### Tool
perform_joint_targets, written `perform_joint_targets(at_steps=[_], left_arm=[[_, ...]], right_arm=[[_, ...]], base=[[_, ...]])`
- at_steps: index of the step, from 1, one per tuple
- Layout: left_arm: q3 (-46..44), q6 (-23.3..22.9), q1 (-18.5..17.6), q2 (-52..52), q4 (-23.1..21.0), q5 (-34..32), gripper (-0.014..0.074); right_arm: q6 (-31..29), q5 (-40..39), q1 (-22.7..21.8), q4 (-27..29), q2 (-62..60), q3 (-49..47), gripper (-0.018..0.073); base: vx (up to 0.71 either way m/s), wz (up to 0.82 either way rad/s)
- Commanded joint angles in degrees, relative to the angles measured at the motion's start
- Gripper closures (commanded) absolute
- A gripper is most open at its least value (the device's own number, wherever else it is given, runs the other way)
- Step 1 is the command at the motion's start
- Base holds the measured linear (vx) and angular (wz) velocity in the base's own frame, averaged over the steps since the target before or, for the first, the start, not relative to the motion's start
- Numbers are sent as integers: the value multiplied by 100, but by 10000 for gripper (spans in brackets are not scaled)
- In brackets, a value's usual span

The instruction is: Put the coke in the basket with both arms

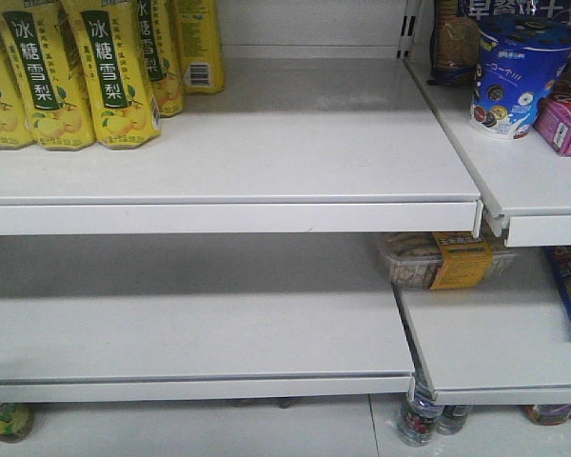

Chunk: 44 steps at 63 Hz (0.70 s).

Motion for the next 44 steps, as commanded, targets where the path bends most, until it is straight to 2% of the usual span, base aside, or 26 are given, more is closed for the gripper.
perform_joint_targets(at_steps=[1, 44], left_arm=[[-171, 210, 19, -126, 216, -819, 603], [-171, 210, 19, -126, 216, -819, 603]], right_arm=[[6, -444, -30, -23, 14, 46, 564], [6, -444, -30, -23, 14, 46, 564]], base=[[0, 0], [0, 0]])
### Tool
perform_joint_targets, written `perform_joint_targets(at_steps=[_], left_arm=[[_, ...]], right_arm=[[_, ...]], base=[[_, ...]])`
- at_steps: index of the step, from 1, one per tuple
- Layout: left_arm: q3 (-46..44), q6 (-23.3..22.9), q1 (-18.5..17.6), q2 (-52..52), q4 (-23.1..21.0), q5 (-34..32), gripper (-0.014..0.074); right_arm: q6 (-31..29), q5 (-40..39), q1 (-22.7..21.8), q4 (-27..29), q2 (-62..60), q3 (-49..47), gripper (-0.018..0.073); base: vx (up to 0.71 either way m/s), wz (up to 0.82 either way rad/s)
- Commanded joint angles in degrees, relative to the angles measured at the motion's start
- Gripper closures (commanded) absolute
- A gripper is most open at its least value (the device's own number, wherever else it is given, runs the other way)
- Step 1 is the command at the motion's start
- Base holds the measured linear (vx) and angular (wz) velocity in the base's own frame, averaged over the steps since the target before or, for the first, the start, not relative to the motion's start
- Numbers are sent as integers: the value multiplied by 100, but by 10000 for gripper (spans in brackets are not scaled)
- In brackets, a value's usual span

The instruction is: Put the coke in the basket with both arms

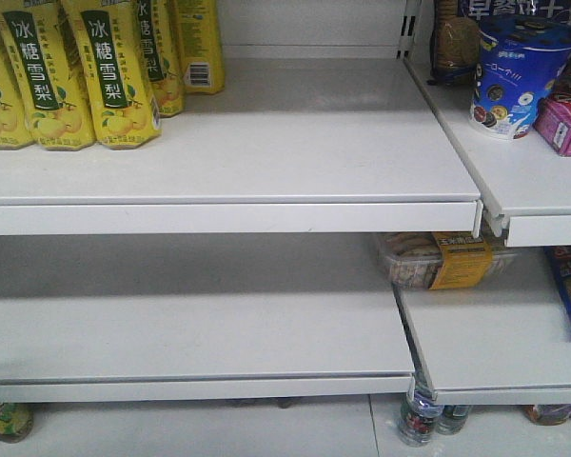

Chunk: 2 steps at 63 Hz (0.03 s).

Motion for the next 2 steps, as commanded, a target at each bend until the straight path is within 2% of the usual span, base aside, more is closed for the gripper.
perform_joint_targets(at_steps=[1, 2], left_arm=[[-171, 210, 19, -126, 216, -819, 603], [-171, 210, 19, -126, 216, -819, 603]], right_arm=[[0, -444, -30, -23, 14, 46, 564], [0, -444, -30, -23, 14, 46, 564]], base=[[0, 0], [0, 0]])
